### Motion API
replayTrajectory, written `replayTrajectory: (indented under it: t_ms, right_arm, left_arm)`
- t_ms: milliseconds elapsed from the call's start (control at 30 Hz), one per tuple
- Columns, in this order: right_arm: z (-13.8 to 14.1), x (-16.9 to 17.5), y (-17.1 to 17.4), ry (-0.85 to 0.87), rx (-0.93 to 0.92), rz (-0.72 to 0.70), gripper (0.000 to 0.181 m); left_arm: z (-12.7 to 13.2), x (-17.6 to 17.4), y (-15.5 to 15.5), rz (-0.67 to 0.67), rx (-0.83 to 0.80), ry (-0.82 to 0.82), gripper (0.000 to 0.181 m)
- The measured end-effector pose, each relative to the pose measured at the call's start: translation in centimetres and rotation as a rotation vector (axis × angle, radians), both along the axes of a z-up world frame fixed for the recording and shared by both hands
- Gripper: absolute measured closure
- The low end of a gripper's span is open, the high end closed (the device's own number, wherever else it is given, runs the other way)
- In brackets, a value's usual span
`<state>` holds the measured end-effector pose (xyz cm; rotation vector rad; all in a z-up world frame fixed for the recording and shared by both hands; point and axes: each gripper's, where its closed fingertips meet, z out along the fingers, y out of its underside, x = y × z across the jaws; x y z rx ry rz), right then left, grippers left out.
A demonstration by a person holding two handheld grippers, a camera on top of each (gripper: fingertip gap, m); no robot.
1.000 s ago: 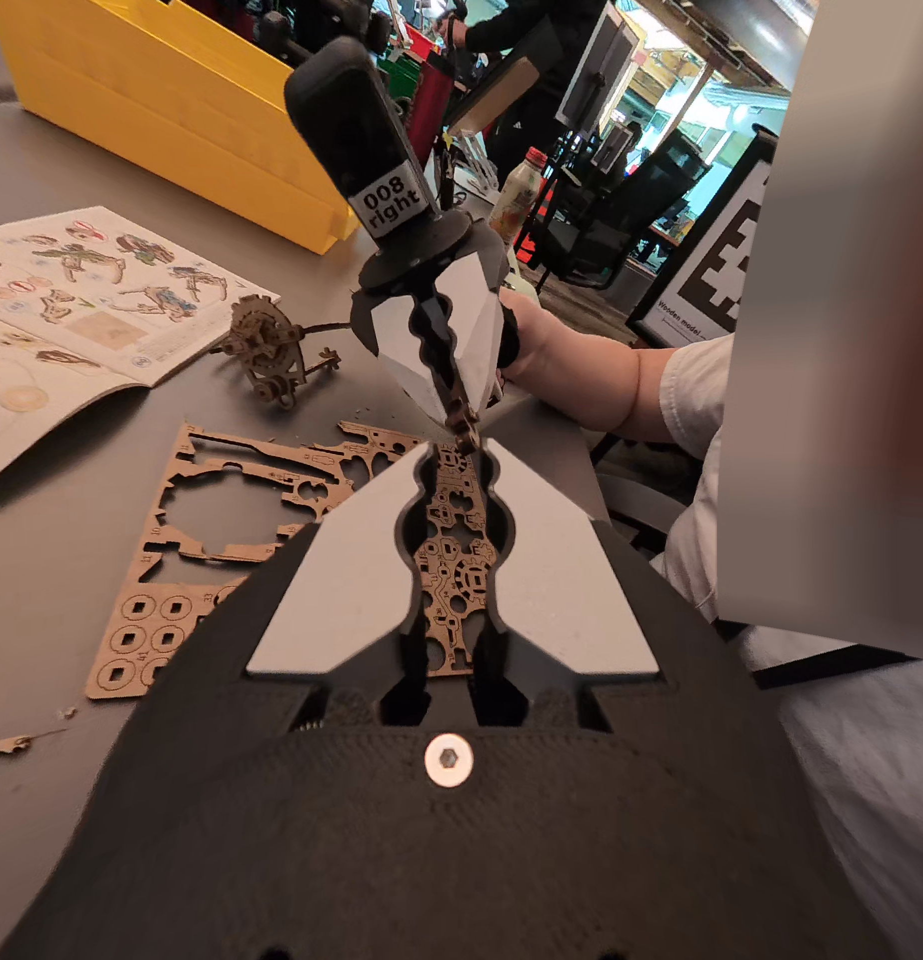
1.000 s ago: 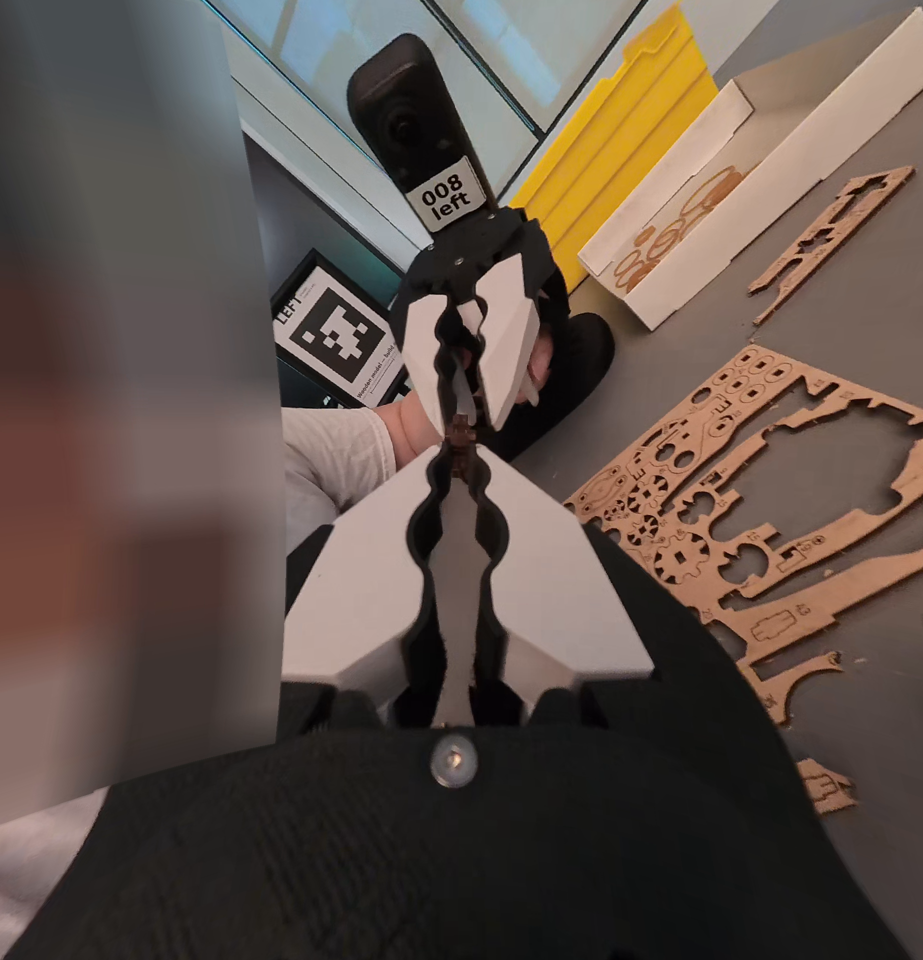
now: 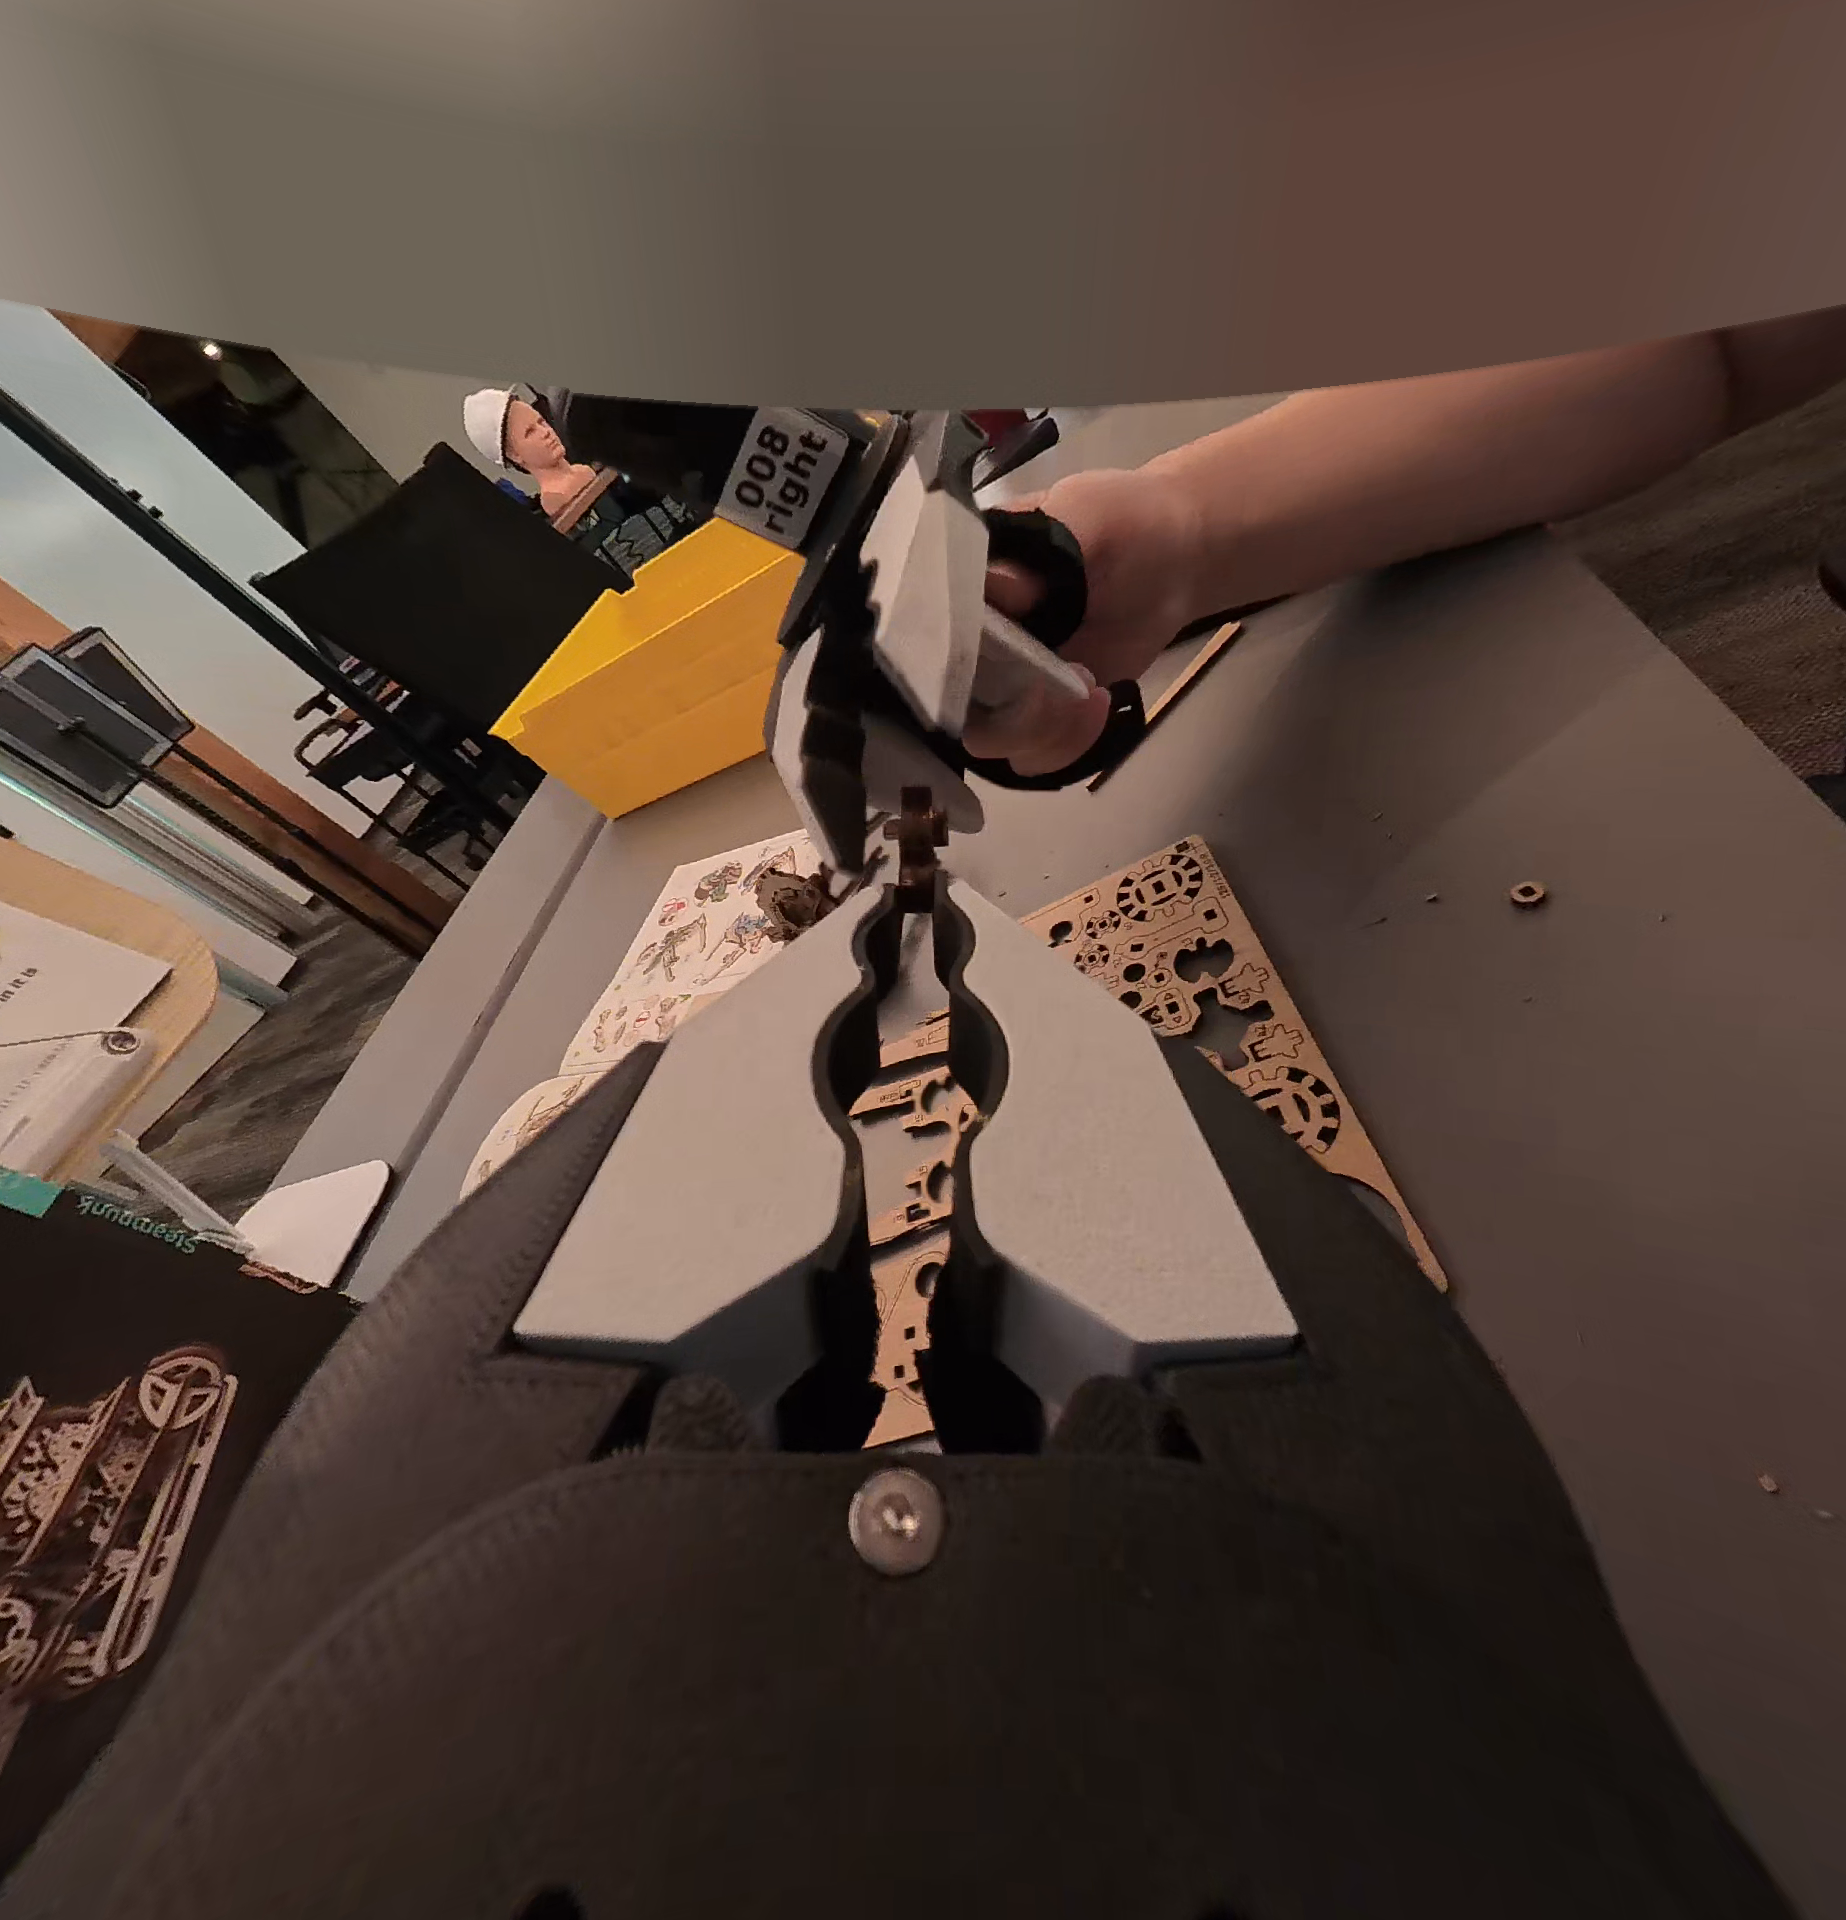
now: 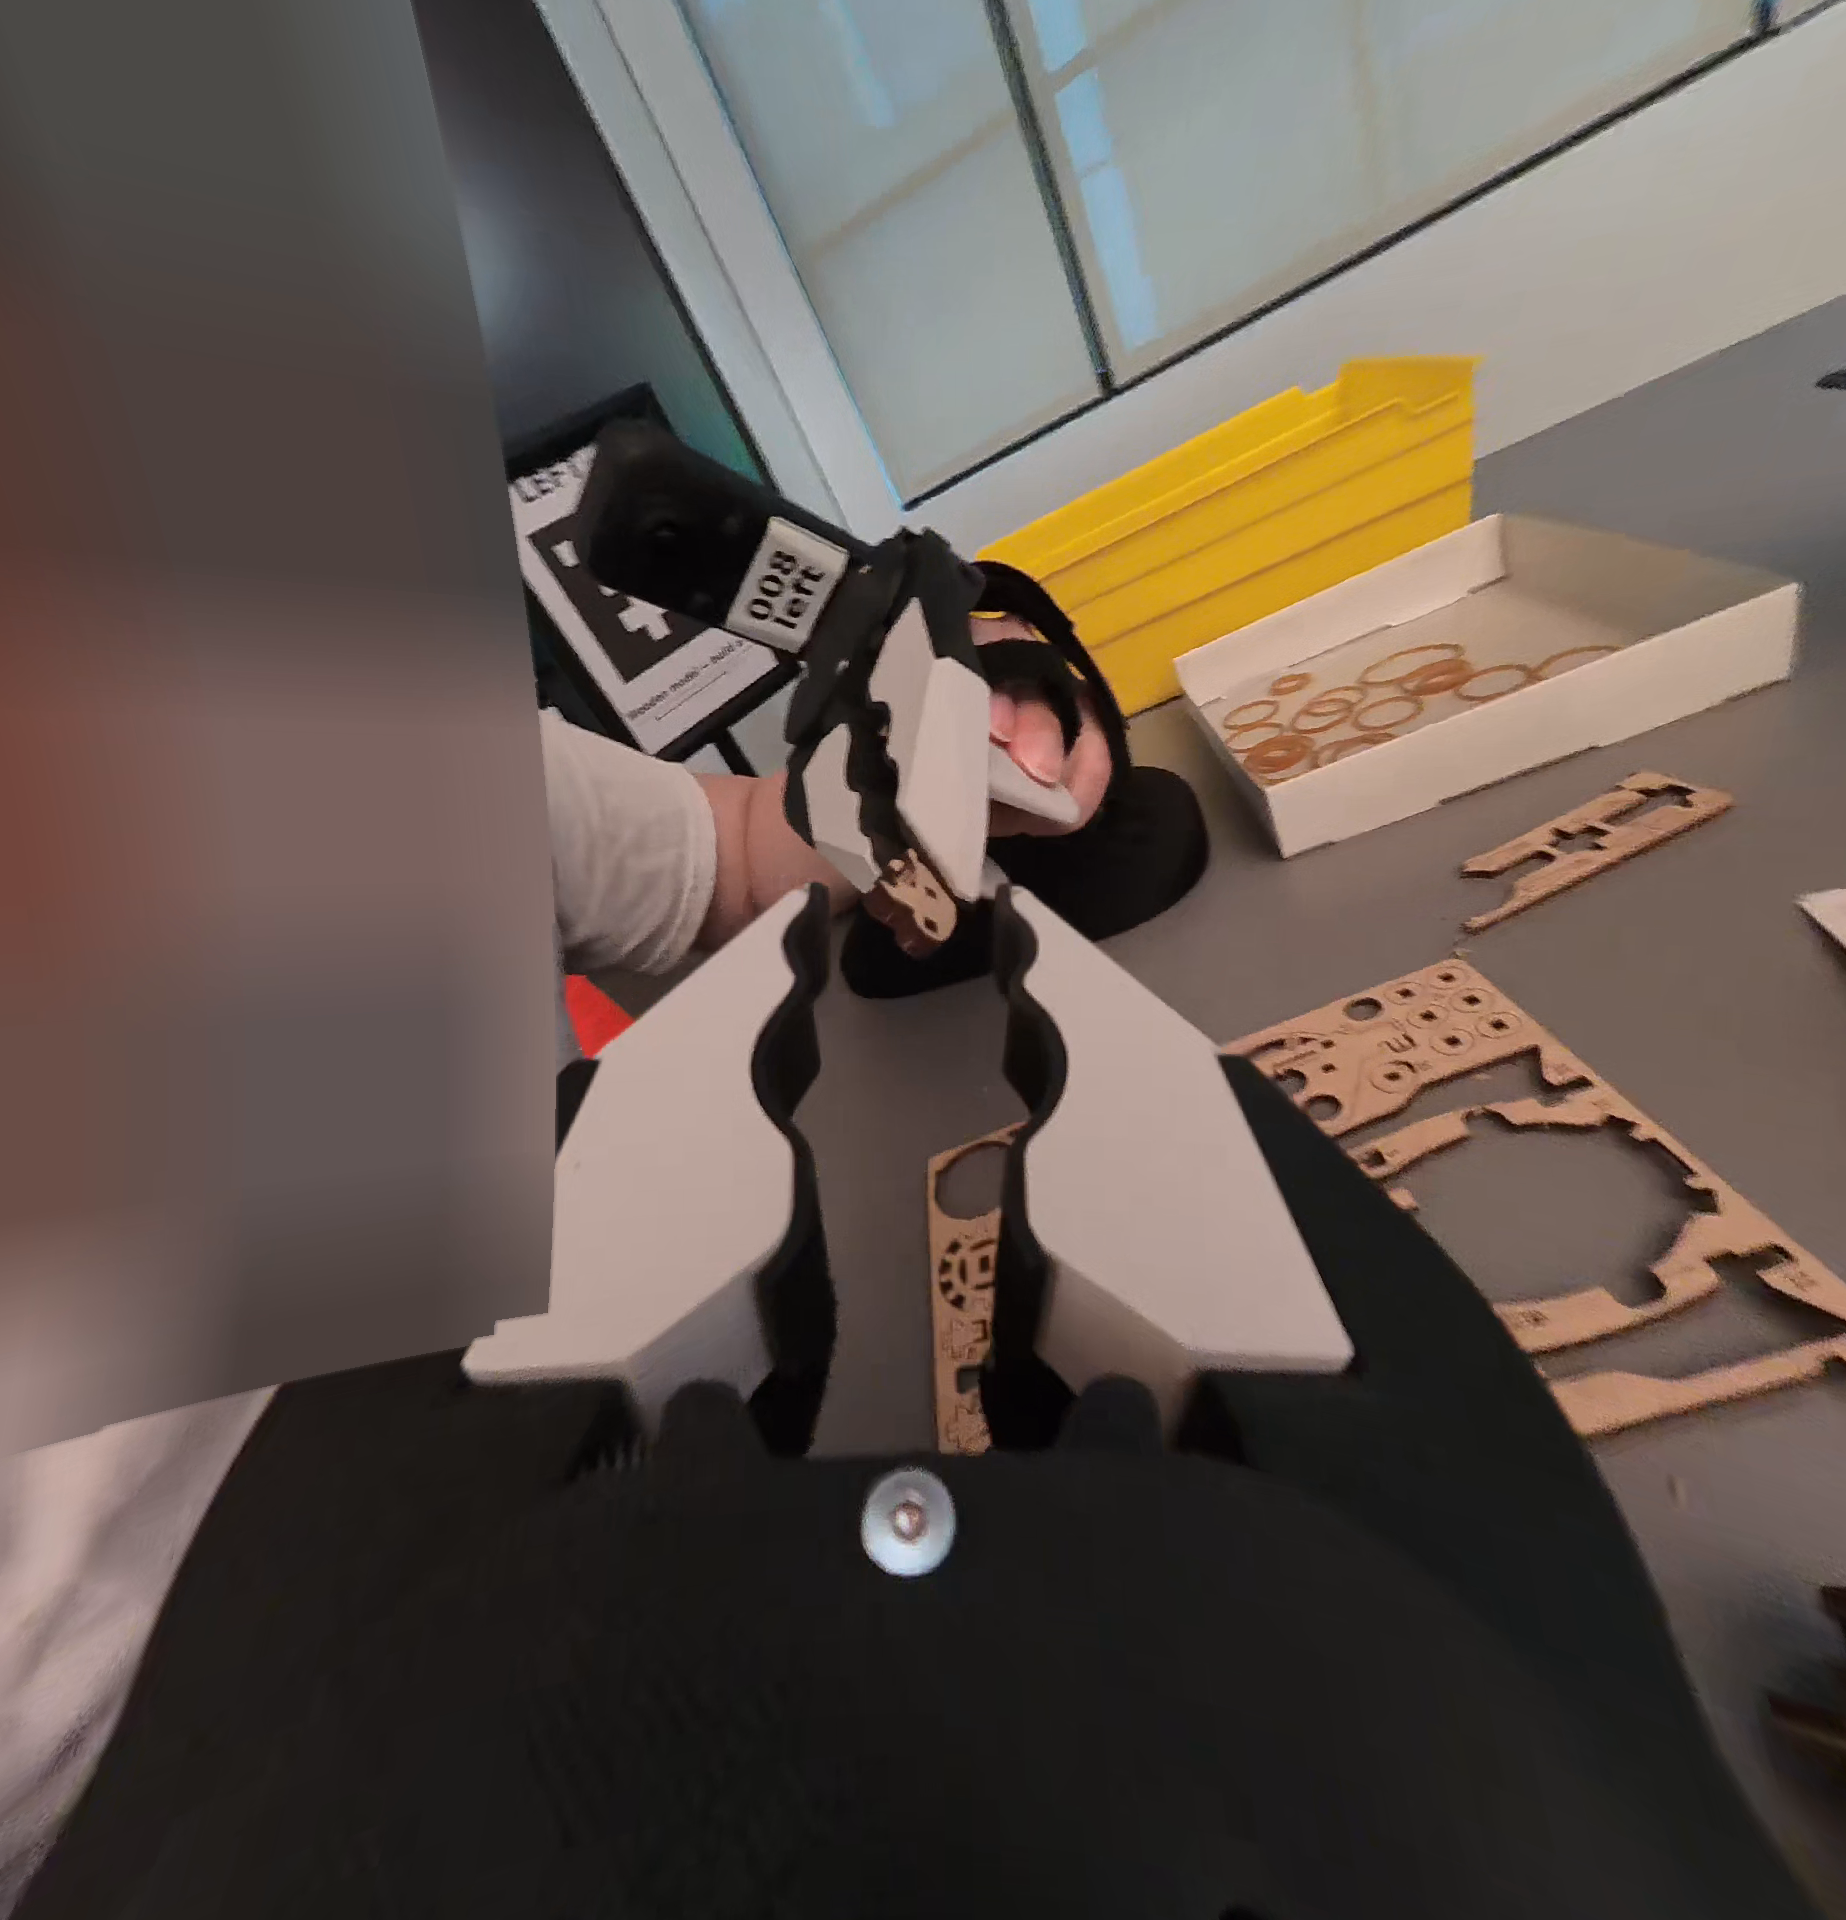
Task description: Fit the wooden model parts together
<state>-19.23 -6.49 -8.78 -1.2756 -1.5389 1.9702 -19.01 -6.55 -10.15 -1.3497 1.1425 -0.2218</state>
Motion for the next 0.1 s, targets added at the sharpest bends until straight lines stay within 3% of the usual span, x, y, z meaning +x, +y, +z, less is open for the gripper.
replayTrajectory:
  t_ms: [33, 100]
  right_arm:
    - [-0.27, -0.10, 0.12, -0.027, -0.008, -0.010, 0.152]
    - [-0.32, -0.02, -0.08, -0.074, -0.089, 0.026, 0.150]
  left_arm:
    - [-0.01, -0.07, 0.06, 0.005, 0.010, 0.007, 0.177]
    - [-0.08, -0.14, 0.13, 0.012, 0.031, 0.023, 0.177]
